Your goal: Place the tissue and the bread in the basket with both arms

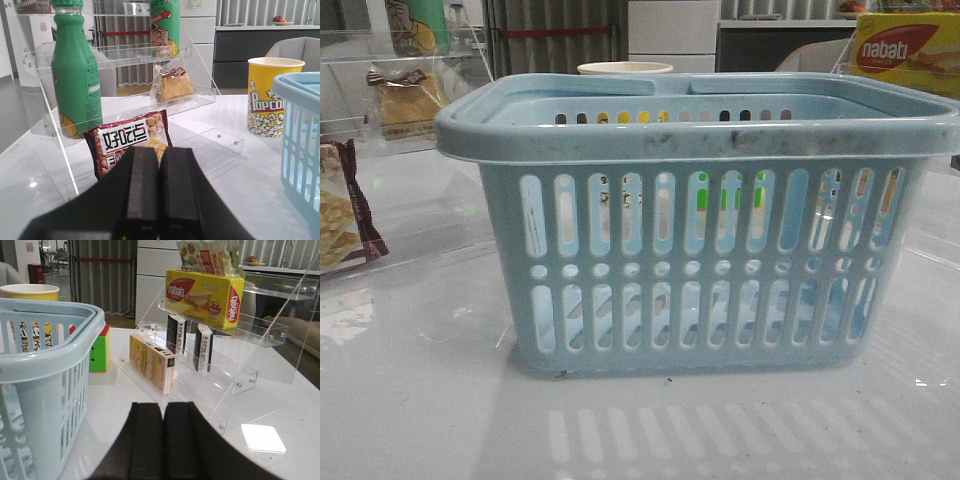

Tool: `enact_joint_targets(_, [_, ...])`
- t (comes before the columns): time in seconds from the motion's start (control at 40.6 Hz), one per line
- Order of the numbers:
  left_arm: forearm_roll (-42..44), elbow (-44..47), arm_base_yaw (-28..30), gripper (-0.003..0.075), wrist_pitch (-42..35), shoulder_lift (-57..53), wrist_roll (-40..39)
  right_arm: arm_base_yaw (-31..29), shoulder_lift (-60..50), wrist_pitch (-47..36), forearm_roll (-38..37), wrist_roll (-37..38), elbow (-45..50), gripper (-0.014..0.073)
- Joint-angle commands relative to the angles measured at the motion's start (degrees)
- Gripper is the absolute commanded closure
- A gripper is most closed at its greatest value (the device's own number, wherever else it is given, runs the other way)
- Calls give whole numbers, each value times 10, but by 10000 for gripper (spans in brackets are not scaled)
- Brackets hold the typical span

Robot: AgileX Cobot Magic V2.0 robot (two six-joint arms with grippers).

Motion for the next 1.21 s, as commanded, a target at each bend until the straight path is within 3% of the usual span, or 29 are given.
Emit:
enact_joint_targets(0.0, [-2,0,0,629,-50,-10,-4,-3,-10,-55,-2,-4,0,537])
enact_joint_targets(0.616, [-2,0,0,629,-50,-10,-4,-3,-10,-56,-2,-4,0,537])
enact_joint_targets(0.838, [-2,-13,0,629,-103,-10,-4,-3,-10,-87,-2,-4,-9,537])
enact_joint_targets(0.986, [-2,-84,0,629,-87,-10,-4,-2,-10,-46,-2,-4,-85,537])
enact_joint_targets(1.184, [-2,-216,0,629,-2,17,-4,-2,23,25,-2,-4,-225,537])
